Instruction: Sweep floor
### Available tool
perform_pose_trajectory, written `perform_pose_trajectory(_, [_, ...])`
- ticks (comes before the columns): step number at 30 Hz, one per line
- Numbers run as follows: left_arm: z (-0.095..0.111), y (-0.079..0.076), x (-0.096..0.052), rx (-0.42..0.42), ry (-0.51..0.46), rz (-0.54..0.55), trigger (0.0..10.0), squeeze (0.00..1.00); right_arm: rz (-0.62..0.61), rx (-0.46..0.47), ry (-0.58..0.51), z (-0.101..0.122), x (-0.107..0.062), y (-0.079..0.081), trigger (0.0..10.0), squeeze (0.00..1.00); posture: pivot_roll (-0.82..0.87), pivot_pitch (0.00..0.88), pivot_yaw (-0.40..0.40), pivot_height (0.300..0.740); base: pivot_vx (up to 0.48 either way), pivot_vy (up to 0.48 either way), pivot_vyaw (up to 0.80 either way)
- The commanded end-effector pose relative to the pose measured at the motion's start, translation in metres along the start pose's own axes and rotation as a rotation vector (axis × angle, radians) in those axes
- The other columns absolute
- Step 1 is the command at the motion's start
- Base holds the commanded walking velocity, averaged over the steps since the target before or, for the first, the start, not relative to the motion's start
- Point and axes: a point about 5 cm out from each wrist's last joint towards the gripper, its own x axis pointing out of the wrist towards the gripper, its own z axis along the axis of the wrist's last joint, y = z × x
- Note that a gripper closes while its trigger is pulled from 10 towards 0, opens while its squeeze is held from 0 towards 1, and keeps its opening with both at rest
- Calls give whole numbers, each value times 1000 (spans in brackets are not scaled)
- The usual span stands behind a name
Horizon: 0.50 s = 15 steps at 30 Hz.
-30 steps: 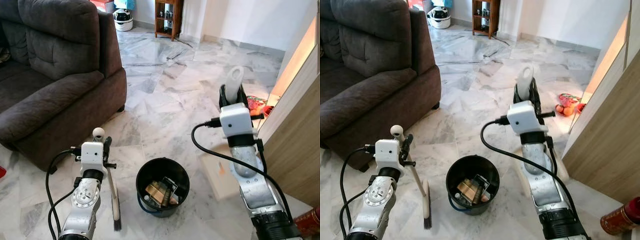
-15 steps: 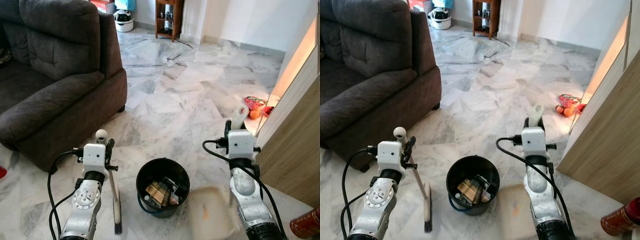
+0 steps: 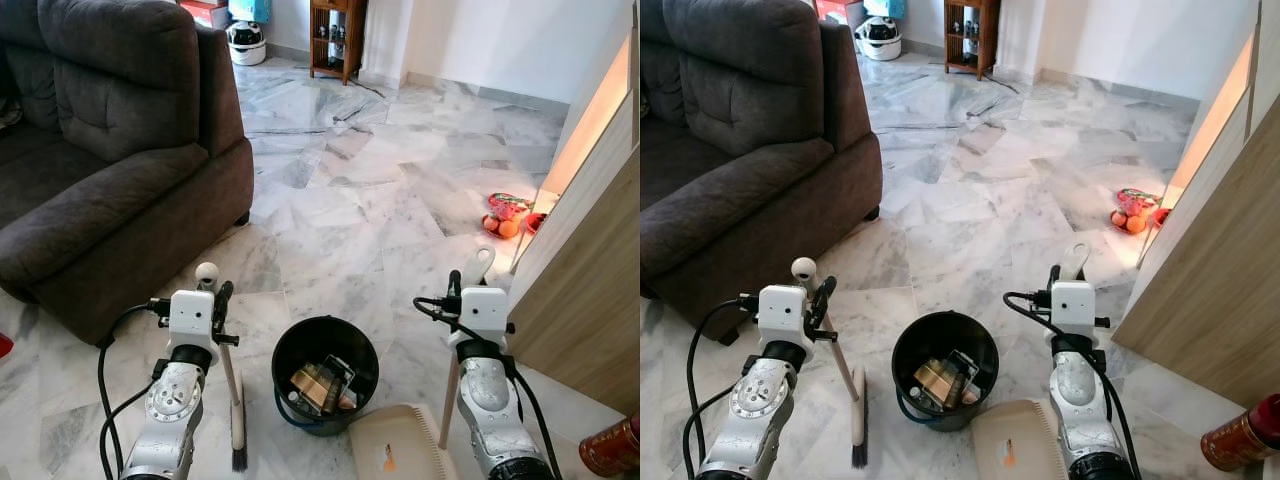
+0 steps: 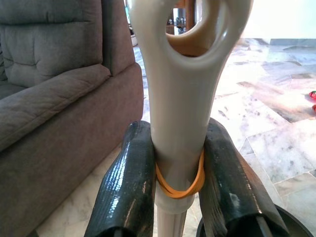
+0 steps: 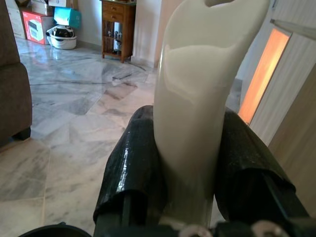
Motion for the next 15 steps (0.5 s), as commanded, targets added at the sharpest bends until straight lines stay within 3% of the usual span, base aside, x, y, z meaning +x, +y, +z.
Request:
perform_pose_trajectory(1, [5, 0, 1, 1, -21, -8, 10000, 0, 1, 21, -39, 7, 4, 2, 10000, 0, 148, 29, 27, 740, 0, 0, 0])
perform_pose_trajectory(15, [5, -1, 1, -5, -20, -15, 10000, 0, 6, 40, -37, 3, 5, 3, 10000, 0, 142, 45, 28, 740, 0, 0, 0])
